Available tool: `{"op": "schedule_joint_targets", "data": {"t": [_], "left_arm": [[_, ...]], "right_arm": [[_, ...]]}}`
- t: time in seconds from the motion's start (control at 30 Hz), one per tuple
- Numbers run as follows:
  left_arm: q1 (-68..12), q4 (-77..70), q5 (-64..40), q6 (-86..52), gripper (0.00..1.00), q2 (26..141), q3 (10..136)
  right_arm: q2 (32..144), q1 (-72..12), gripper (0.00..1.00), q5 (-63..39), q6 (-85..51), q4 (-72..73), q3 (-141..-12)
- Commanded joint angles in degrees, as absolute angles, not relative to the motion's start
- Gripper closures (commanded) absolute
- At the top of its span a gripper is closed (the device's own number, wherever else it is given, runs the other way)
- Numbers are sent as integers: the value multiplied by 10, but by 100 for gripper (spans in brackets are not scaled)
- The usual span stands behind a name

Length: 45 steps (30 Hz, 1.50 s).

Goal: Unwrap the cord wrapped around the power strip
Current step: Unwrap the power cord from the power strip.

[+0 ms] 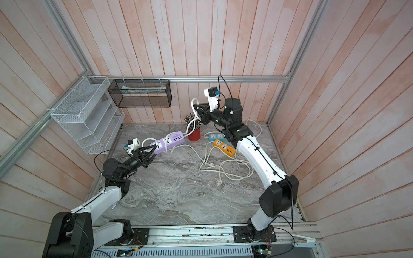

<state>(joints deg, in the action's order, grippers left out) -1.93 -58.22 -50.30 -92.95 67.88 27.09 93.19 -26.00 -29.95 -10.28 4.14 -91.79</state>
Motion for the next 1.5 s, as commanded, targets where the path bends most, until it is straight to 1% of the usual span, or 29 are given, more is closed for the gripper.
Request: {"op": "schedule_joint_targets", "data": {"t": [0.0, 0.23, 0.33, 0.43, 0.7, 0.87, 1.03, 1.13, 1.33, 1.47], "left_arm": [[-16, -601, -494, -913, 100, 663, 303], [3, -599, -501, -902, 100, 684, 328], [4, -613, -502, -906, 100, 703, 339], [3, -633, -504, -920, 100, 715, 339], [4, -629, -495, -927, 100, 684, 331], [8, -595, -495, -905, 100, 680, 346], [9, -649, -498, -939, 100, 701, 337], [8, -652, -503, -939, 100, 692, 334], [7, -602, -520, -910, 100, 650, 331], [7, -585, -522, -905, 100, 629, 312]], "right_arm": [[923, -262, 100, -300, -110, 43, -865], [821, -263, 100, -302, -109, 43, -761], [780, -263, 100, -288, -100, 27, -754], [772, -261, 100, -262, -77, -5, -774], [807, -257, 100, -250, -78, -34, -795], [785, -258, 100, -259, -95, -12, -776], [779, -255, 100, -229, -54, -65, -823], [784, -246, 100, -223, -53, -59, -823], [855, -236, 100, -250, -89, -2, -831], [927, -235, 100, -254, -97, 23, -887]]}}
